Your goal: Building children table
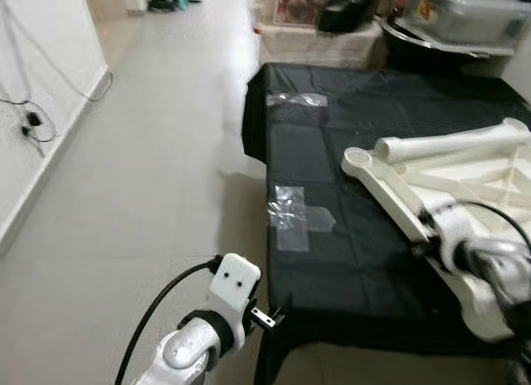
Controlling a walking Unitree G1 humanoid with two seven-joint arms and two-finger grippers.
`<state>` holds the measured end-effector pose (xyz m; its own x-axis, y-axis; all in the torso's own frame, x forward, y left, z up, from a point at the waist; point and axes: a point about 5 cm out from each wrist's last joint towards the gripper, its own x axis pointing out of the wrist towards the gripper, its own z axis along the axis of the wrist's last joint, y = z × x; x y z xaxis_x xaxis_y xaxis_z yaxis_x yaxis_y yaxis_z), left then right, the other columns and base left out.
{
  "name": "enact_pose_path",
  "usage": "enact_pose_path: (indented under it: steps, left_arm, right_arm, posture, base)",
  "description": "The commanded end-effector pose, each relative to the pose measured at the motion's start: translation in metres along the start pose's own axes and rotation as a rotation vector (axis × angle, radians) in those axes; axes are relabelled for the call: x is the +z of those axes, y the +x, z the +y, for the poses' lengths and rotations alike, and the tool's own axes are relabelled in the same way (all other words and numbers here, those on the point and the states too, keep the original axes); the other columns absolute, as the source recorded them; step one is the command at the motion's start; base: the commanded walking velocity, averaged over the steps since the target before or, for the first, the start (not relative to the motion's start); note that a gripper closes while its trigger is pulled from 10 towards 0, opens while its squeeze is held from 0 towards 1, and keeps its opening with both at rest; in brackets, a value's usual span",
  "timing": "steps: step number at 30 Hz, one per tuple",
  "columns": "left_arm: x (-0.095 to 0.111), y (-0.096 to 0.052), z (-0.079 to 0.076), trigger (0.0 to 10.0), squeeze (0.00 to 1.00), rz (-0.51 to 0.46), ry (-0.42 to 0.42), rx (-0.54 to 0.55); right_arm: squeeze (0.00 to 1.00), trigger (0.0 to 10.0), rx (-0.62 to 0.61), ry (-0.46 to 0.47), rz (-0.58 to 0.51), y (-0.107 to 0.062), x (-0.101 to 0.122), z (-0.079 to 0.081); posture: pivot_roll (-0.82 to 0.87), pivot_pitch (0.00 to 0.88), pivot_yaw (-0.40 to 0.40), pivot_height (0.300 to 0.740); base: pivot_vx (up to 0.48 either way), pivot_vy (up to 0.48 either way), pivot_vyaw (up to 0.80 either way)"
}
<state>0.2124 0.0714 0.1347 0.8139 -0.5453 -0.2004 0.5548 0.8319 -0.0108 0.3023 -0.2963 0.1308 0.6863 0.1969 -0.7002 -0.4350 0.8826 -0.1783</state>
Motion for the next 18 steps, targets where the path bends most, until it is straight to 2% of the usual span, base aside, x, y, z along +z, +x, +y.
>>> enact_pose_path:
  steps: [1, 2, 4, 9, 10, 11, 12, 13, 16, 18]
  left_arm:
    - [-0.006, 0.003, 0.000, 10.0, 0.00, 0.019, 0.000, 0.004]
    - [-0.006, 0.003, 0.000, 10.0, 0.00, 0.019, 0.000, 0.004]
    - [-0.006, 0.005, 0.001, 10.0, 0.00, 0.015, 0.003, 0.003]
    - [-0.007, 0.007, 0.002, 10.0, 0.00, 0.013, 0.006, 0.003]
    - [-0.007, 0.008, 0.003, 10.0, 0.00, 0.011, 0.008, 0.004]
    - [-0.007, 0.008, 0.003, 10.0, 0.00, 0.011, 0.008, 0.004]
    - [-0.007, 0.008, 0.003, 10.0, 0.00, 0.008, 0.010, 0.005]
    - [-0.007, 0.009, 0.004, 10.0, 0.00, 0.006, 0.013, 0.006]
    - [-0.007, 0.009, 0.004, 10.0, 0.00, 0.004, 0.015, 0.006]
    - [-0.007, 0.009, 0.004, 10.0, 0.00, 0.002, 0.019, 0.008]
  right_arm:
    - [0.00, 0.0, 0.278, -0.064, -0.003, 0.012, -0.008, 0.039]
    - [0.00, 0.0, 0.278, -0.064, -0.003, 0.012, -0.008, 0.039]
    - [0.00, 0.0, 0.368, -0.122, -0.004, 0.004, -0.010, 0.048]
    - [0.00, 0.0, 0.442, -0.179, -0.004, -0.001, -0.012, 0.057]
    - [0.00, 0.0, 0.495, -0.243, 0.009, -0.005, -0.015, 0.061]
    - [0.00, 0.0, 0.495, -0.243, 0.009, -0.005, -0.015, 0.061]
    - [0.00, 0.0, 0.529, -0.303, 0.025, -0.009, -0.016, 0.062]
    - [0.00, 0.0, 0.523, -0.378, 0.054, -0.009, -0.017, 0.059]
    - [0.00, 0.0, 0.506, -0.422, 0.077, -0.009, -0.017, 0.054]
    - [0.00, 0.0, 0.483, -0.530, 0.141, -0.013, -0.016, 0.042]
  posture:
    - [0.12, 0.053, -0.068, 0.740]
    - [0.12, 0.053, -0.068, 0.740]
    - [0.12, 0.047, -0.065, 0.740]
    - [0.13, 0.046, -0.065, 0.740]
    - [0.13, 0.044, -0.063, 0.740]
    - [0.13, 0.044, -0.063, 0.740]
    - [0.13, 0.042, -0.063, 0.740]
    - [0.13, 0.041, -0.063, 0.740]
    - [0.13, 0.041, -0.063, 0.740]
    - [0.13, 0.040, -0.065, 0.740]
  base:
    - [0.000, 0.000, 0.00]
    - [0.000, 0.000, 0.00]
    - [0.000, 0.000, 0.00]
    - [0.000, 0.000, 0.00]
    - [0.000, 0.000, 0.00]
    - [0.000, 0.000, 0.00]
    - [0.000, 0.000, 0.00]
    - [0.000, 0.000, 0.00]
    - [0.000, 0.000, 0.00]
    - [0.000, 0.000, 0.00]
